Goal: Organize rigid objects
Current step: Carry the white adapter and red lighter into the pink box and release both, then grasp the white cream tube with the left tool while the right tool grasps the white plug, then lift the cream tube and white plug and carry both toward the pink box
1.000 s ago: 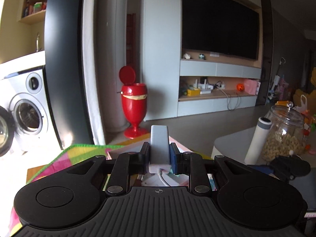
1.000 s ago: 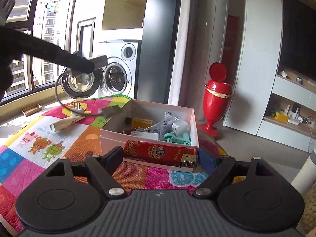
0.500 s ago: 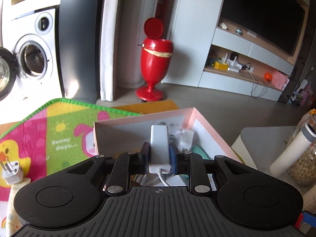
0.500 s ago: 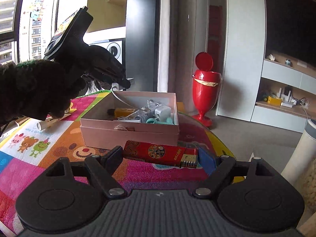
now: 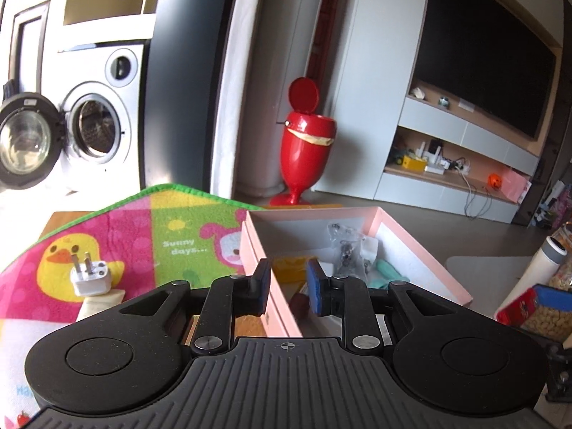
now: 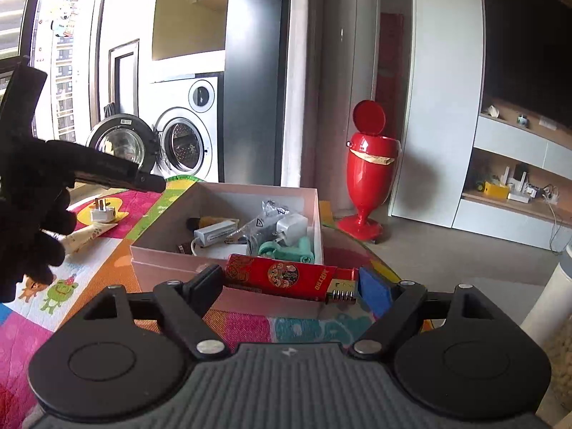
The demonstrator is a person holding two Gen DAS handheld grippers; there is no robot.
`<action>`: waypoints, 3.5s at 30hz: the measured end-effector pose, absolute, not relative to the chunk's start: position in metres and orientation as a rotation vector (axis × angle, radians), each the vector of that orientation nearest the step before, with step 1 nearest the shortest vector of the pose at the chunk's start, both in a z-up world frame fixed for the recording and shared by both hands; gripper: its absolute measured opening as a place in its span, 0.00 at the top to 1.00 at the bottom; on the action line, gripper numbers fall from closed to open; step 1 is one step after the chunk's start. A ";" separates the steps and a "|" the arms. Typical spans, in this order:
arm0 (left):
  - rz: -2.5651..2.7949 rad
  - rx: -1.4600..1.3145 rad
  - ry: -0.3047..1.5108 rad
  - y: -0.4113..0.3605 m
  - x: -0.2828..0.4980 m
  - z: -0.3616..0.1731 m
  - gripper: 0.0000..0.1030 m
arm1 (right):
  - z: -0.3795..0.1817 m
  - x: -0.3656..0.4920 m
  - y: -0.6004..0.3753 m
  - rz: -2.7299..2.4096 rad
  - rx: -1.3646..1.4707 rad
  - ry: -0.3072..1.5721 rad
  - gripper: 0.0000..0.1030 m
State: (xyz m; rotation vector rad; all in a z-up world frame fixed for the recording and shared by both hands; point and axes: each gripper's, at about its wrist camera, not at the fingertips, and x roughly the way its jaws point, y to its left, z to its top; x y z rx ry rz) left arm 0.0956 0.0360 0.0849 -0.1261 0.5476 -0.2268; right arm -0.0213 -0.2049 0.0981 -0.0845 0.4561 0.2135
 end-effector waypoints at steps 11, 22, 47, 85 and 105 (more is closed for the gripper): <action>-0.165 -0.077 0.707 0.095 0.008 0.035 0.76 | 0.077 0.127 -0.140 0.285 -0.113 0.826 0.20; -0.003 -0.189 0.605 0.145 0.017 0.038 0.76 | 0.067 0.129 -0.120 0.236 -0.218 0.873 0.17; 0.095 -0.320 0.675 0.206 0.004 0.023 0.76 | 0.040 0.198 0.136 0.493 -0.153 0.941 0.19; -0.026 -0.057 0.715 0.140 0.099 0.017 0.70 | 0.032 -0.039 -0.082 0.517 -0.246 0.738 0.55; -0.095 -0.140 0.732 0.122 0.014 0.017 0.69 | 0.016 -0.025 -0.089 0.405 -0.164 0.776 0.00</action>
